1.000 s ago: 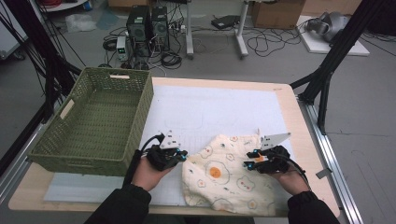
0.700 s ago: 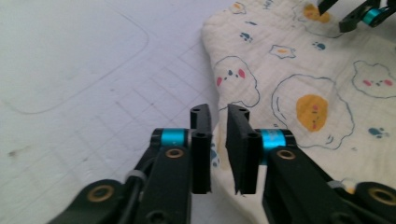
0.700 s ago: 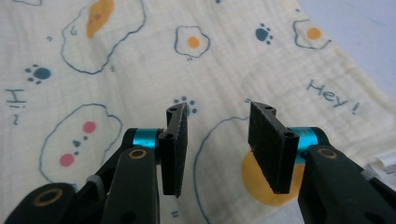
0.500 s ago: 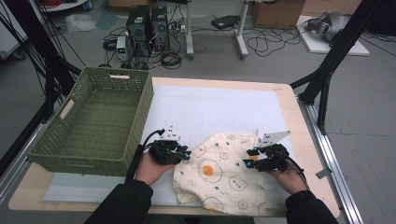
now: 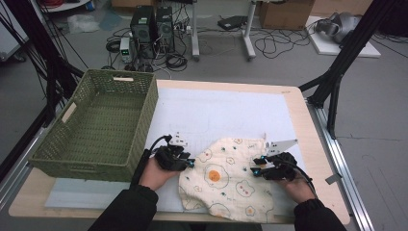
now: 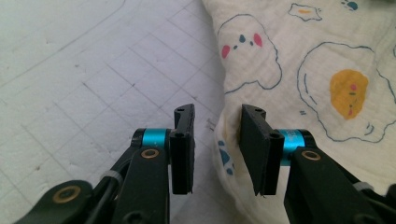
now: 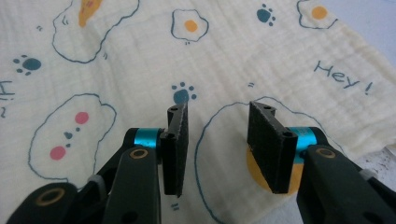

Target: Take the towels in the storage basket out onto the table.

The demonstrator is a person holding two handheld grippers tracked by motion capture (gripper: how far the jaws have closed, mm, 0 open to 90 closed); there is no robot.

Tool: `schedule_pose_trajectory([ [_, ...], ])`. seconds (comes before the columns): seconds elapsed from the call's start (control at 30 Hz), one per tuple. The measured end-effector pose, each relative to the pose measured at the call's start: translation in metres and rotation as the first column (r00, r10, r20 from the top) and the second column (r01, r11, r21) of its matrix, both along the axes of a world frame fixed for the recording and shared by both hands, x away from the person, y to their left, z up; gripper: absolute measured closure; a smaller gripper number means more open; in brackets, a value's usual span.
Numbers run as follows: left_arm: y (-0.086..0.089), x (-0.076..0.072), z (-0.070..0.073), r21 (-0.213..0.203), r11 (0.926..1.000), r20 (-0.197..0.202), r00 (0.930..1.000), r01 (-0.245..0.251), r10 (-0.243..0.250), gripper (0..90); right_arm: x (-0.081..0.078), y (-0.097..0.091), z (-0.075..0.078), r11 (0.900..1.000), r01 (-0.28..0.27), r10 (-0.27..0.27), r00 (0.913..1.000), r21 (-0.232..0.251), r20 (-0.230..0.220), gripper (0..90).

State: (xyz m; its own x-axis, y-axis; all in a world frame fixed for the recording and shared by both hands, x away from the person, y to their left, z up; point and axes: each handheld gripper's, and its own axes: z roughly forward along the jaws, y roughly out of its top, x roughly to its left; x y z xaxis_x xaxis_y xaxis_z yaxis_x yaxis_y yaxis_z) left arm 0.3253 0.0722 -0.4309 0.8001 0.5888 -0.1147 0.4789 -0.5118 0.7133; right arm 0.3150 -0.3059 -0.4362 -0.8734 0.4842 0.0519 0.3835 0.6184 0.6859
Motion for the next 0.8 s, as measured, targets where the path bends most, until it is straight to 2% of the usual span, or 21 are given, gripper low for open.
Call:
schedule_pose_trajectory([
  [0.07,0.001,-0.001,0.001,-0.001,1.0,0.003,1.0,0.003,-0.003,70.4,0.0,0.0,0.0,1.0,-0.003,0.003,1.0,0.002,0.002,58.6],
  [0.13,0.002,0.0,0.0,0.011,0.9999,0.0,1.0,0.0,0.0,70.6,0.0,0.0,-0.001,1.0,-0.004,0.004,0.9999,0.004,0.01,58.7],
  [0.23,0.002,0.0,-0.003,0.03,0.9995,-0.021,0.9998,-0.004,0.004,74.0,0.001,0.0,-0.003,1.0,0.0,0.0,1.0,-0.004,0.007,58.7],
  [0.3,0.001,-0.002,-0.003,0.038,0.9992,-0.021,0.9997,0.011,-0.011,84.5,0.002,0.0,-0.003,1.0,0.004,-0.004,0.9999,0.002,0.01,60.0],
  [0.33,0.0,-0.003,-0.003,0.044,0.999,-0.014,0.9999,0.007,-0.007,86.4,0.002,0.0,-0.004,1.0,0.007,-0.007,0.9999,0.0,0.012,61.6],
  [0.43,0.0,-0.006,0.0,0.049,0.9984,0.025,0.9993,-0.03,0.029,87.8,0.003,0.002,-0.003,1.0,0.0,0.0,0.9999,-0.001,0.017,78.2],
  [0.5,0.006,-0.009,0.003,0.0,0.9963,0.067,0.9941,-0.085,0.085,88.1,0.003,0.005,-0.003,0.9997,-0.02,0.02,0.9994,-0.011,0.029,87.5],
  [0.57,0.013,-0.012,0.007,-0.009,0.9911,0.113,0.9847,-0.133,0.133,88.1,0.003,0.008,-0.002,0.9996,-0.022,0.023,0.9986,-0.016,0.049,88.3],
  [0.63,0.02,-0.014,0.011,-0.026,0.984,0.148,0.9728,-0.176,0.178,88.1,0.004,0.011,-0.001,0.9995,-0.028,0.029,0.9983,-0.017,0.051,88.5],
  [0.67,0.025,-0.015,0.014,-0.047,0.9771,0.17,0.9623,-0.207,0.212,88.1,0.004,0.012,-0.001,0.9994,-0.028,0.029,0.9982,-0.018,0.052,88.6],
  [0.73,0.032,-0.017,0.017,-0.078,0.9682,0.188,0.9502,-0.238,0.248,88.1,0.003,0.013,0.0,0.9994,-0.033,0.034,0.998,-0.011,0.054,88.9],
  [0.77,0.033,-0.018,0.017,-0.094,0.9678,0.175,0.953,-0.234,0.247,88.0,0.002,0.014,0.0,0.9994,-0.033,0.033,0.9982,-0.01,0.05,89.0],
  [0.8,0.032,-0.019,0.016,-0.086,0.972,0.162,0.9596,-0.219,0.23,87.9,0.002,0.014,-0.001,0.999,-0.041,0.042,0.9985,-0.019,0.034,89.0],
])
